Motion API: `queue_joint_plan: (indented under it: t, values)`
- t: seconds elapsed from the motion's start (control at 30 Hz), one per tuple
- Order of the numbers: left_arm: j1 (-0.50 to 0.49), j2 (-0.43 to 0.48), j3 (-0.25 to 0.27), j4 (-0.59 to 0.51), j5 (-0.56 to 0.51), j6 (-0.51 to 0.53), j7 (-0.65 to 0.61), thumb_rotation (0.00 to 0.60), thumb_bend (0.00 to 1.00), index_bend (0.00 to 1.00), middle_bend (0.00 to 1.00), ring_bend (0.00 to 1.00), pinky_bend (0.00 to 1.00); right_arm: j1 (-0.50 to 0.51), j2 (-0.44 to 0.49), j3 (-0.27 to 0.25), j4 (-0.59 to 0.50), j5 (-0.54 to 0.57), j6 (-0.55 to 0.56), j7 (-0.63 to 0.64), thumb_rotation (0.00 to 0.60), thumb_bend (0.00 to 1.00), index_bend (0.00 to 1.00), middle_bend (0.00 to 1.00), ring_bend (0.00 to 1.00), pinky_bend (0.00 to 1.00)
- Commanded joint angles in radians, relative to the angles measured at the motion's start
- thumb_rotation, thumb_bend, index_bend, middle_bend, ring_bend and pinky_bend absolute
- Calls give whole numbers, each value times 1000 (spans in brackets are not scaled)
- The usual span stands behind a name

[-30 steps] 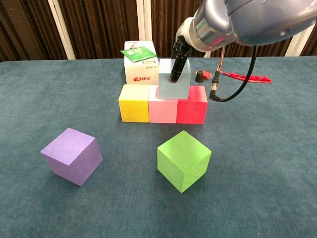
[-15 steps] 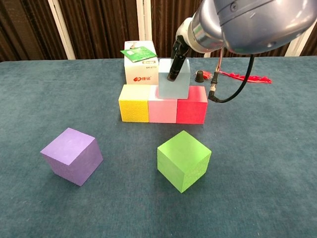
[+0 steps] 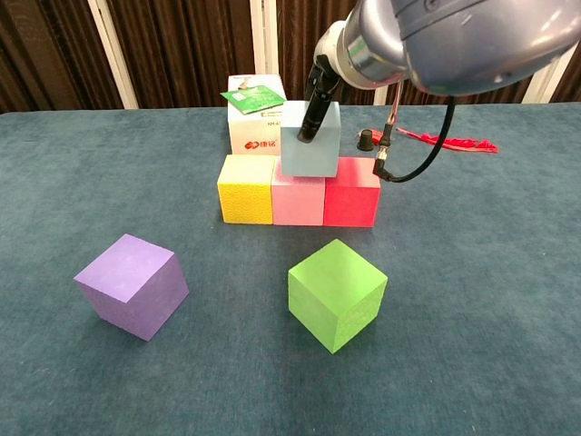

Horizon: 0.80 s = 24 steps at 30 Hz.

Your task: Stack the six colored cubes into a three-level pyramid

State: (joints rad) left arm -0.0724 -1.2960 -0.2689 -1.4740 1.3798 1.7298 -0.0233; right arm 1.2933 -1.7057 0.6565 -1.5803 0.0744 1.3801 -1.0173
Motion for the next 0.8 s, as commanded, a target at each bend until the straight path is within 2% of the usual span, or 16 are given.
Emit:
queue_joint_plan:
  t: [0.03,0.8]
  values:
    - [0,1,0,-1,-1,-2,-1,600,408,218,70,0,0,-5,4,-2,-9,2,-1,-1,600,336,313,318,148,0]
    - [1,-6,3,-3,5,5,14,600,408,214,70,0,0,-31,24,-18,-11,9,-37,11,600,336,314,317,148,0]
